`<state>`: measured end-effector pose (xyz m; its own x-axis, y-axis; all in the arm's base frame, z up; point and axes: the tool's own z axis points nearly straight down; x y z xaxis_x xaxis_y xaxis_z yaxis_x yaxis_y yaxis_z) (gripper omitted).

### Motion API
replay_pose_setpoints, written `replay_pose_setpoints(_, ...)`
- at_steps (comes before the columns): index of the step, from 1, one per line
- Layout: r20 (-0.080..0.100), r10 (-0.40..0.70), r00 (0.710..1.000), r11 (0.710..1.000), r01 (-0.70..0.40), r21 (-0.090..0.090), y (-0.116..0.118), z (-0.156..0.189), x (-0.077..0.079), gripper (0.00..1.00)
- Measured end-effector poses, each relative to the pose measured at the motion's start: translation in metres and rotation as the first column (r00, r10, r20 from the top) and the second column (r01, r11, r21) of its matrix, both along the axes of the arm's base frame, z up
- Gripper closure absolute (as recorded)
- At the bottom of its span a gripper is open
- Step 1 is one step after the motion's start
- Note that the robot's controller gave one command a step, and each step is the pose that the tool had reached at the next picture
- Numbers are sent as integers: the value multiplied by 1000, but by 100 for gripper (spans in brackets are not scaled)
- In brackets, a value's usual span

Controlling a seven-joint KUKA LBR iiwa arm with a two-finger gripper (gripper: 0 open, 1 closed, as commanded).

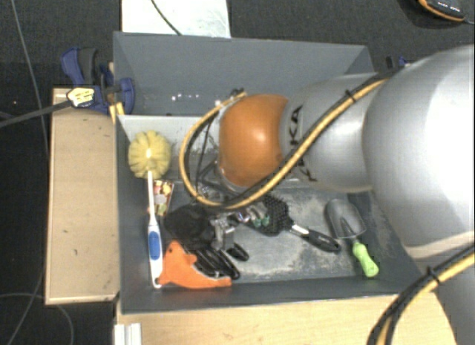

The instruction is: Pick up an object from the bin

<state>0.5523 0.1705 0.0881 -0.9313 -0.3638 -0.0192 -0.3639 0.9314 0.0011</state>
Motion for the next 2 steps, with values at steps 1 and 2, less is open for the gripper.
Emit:
replay_pose_setpoints(1, -8, -513, 858, 858, 513, 8, 14, -14, 5, 100)
replay_pose_setpoints(2, -8, -512, 859, 859, 513, 8, 14, -14, 5, 100)
